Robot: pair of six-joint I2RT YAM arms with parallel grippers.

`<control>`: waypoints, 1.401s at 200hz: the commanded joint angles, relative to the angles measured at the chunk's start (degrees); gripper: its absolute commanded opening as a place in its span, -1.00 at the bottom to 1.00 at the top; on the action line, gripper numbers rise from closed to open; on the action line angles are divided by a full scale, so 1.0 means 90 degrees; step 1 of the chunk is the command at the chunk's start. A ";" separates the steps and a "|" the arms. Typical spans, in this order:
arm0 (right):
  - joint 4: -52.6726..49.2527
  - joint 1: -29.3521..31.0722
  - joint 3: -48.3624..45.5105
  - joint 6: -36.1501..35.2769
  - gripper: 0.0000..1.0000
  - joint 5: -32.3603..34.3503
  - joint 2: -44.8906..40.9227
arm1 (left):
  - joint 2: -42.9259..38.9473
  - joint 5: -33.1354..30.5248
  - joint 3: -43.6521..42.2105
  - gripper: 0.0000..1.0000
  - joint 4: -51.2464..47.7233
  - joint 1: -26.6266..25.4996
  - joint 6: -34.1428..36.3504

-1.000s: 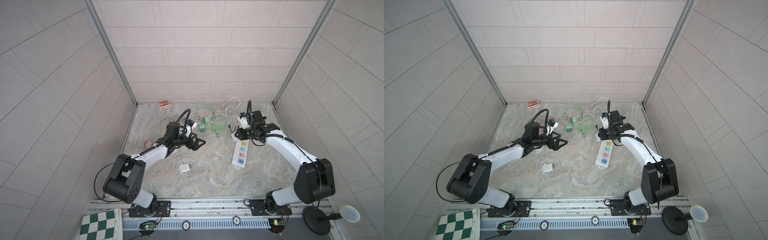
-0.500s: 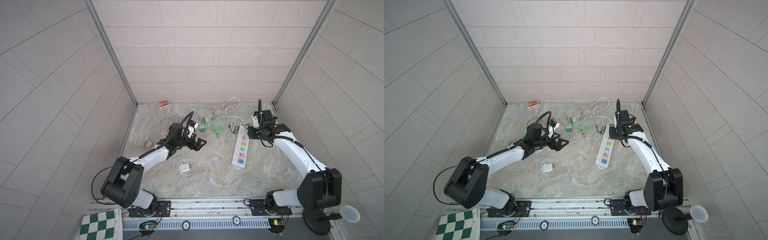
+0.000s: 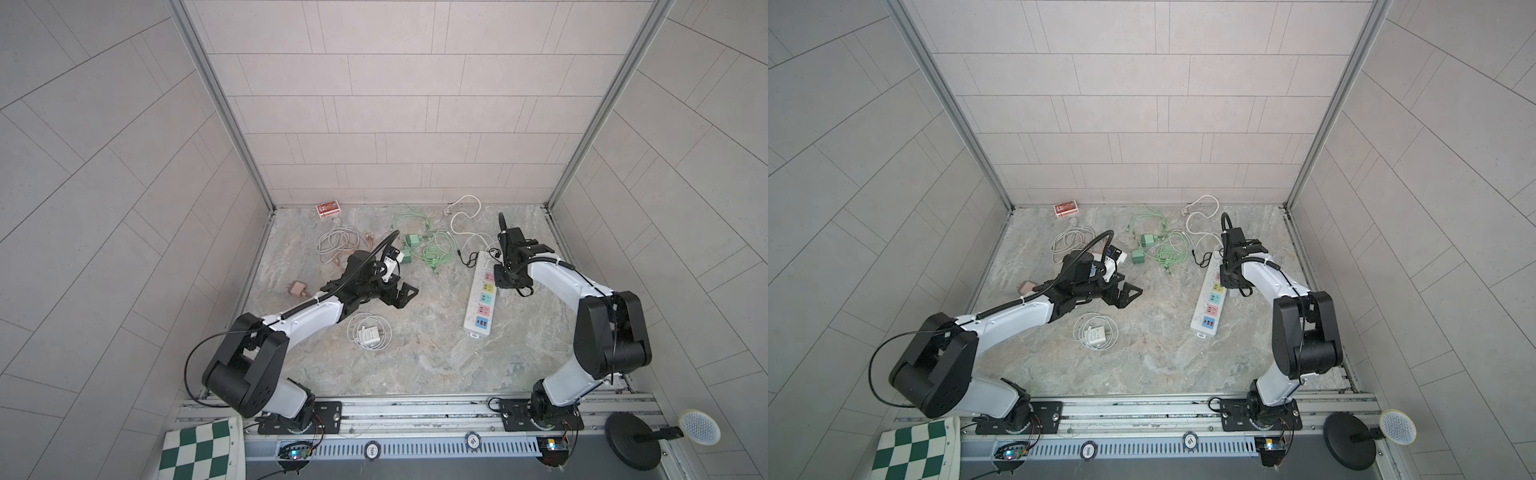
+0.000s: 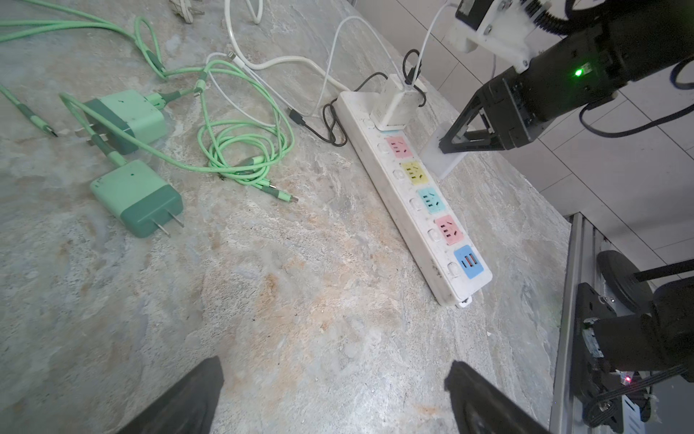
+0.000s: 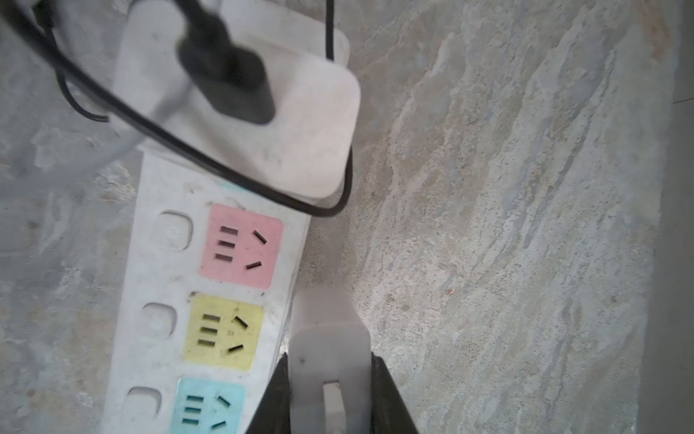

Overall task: Insert the plug
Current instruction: 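Lower the white USB adapter with the right gripper onto a socket beside the charger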

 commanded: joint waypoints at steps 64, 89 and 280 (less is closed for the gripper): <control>0.0547 0.0942 -0.0750 0.0319 -0.93 -0.2164 -0.0363 | -0.0283 -0.0650 -0.0177 1.00 0.0048 -0.0063 -0.0425; 0.0703 0.1329 -0.0870 0.0328 -0.93 -0.2748 -0.0484 | -0.0248 -0.0732 -0.0175 1.00 -0.0037 -0.0060 -0.0397; -0.0981 0.1262 0.2060 -0.2231 -0.96 -0.0948 0.1024 | -0.0601 -0.0788 -0.0474 1.00 -0.0102 -0.0064 -0.0434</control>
